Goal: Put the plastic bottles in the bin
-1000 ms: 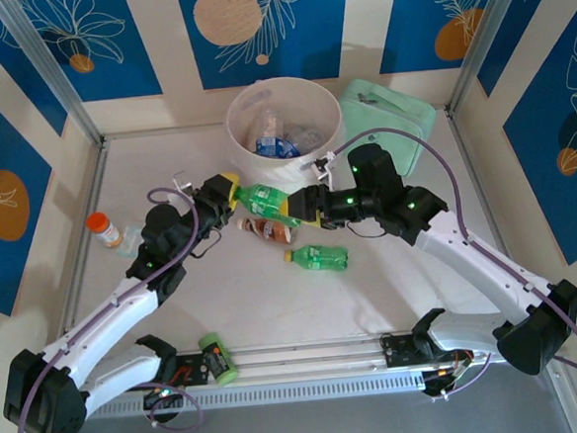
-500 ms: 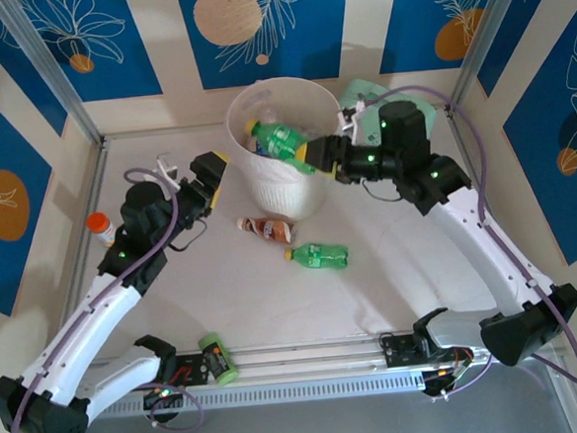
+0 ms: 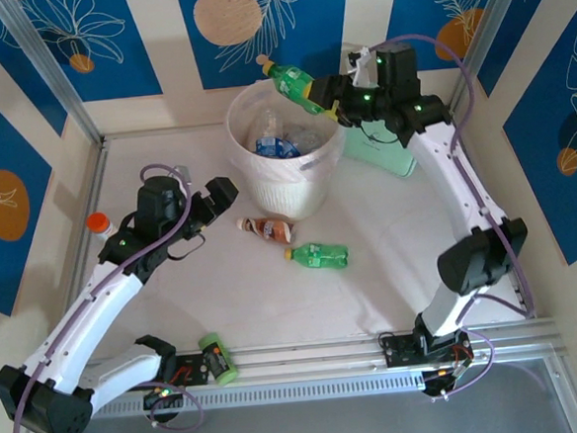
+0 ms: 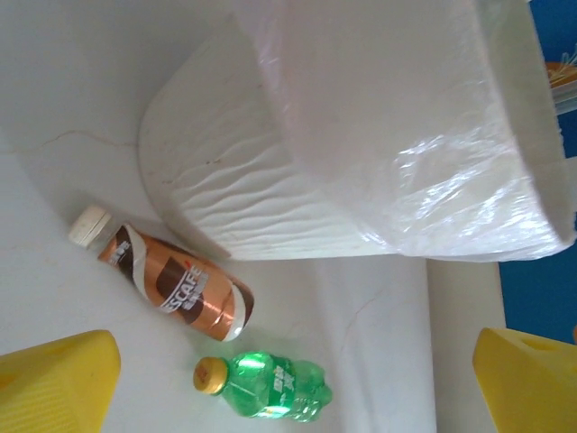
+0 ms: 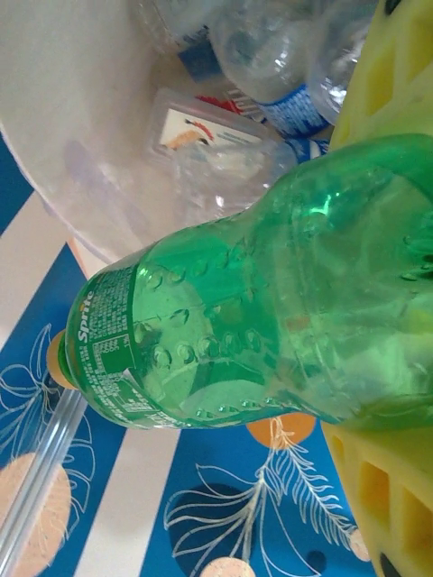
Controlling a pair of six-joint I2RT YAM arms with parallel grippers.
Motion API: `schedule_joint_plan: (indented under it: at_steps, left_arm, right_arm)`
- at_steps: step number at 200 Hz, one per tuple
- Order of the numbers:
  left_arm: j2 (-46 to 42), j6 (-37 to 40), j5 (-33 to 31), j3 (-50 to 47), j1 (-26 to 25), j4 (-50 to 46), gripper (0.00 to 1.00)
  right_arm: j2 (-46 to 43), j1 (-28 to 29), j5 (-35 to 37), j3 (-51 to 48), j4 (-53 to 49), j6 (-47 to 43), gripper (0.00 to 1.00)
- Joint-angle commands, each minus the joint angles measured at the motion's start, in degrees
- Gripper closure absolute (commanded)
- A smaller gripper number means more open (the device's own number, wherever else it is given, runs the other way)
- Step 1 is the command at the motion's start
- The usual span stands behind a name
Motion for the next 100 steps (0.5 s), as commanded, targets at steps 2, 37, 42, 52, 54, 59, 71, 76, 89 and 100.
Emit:
schedule_joint_plan:
  at_steps: [2, 37, 42, 52, 54, 59, 71, 76, 89, 100]
  left_arm:
    - [-0.1, 1.4, 0.6, -0.9, 0.4, -1.2, 0.01]
    - [0.2, 0.8, 0.7, -2.1, 0.4, -0.6, 0.02]
    - [0.3, 0.7, 0.6, -2.1, 0.4, -0.5, 0.02]
    - [0.2, 0.6, 0.5, -2.3, 0.4, -0.5, 0.02]
    - [0.2, 0.5, 0.4, -2.4, 0.4, -0.5, 0.02]
    - [0.1, 0.5, 0.3, -2.5, 0.4, -0.5, 0.02]
    - [0.1, 0.3, 0.0, -2.5, 0.4, -0.5, 0.02]
    - [0.1, 0.2, 0.0, -2.6, 0.4, -0.5, 0.02]
    - [0.1, -0.1, 0.0, -2.7, 0.4, -0.4, 0.02]
    - [0.1, -0.5, 0.0, -3.0, 0.4, 0.0, 0.03]
  right_arm:
    - [3.6, -0.5, -1.4, 5.9, -3.6, -2.0, 0.5]
    - [11.9, -1.0, 0.6, 16.7, -11.8, -4.5, 0.33]
    - [12.6, -1.1, 1.2, 17.9, -12.8, -4.6, 0.28]
    - [13.9, -1.4, 2.3, 19.7, -14.0, -4.6, 0.2]
    - [14.0, -1.5, 2.4, 20.0, -14.1, -4.6, 0.2]
    - [14.4, -1.7, 2.5, 20.7, -14.3, -4.6, 0.19]
    - [14.8, -2.2, 2.8, 21.8, -14.6, -4.4, 0.18]
    - [14.8, -2.4, 2.9, 22.3, -14.8, -4.3, 0.18]
    - [14.7, -2.8, 3.3, 23.3, -15.2, -4.4, 0.17]
    - [14.4, -3.0, 3.7, 24.2, -16.0, -4.8, 0.17]
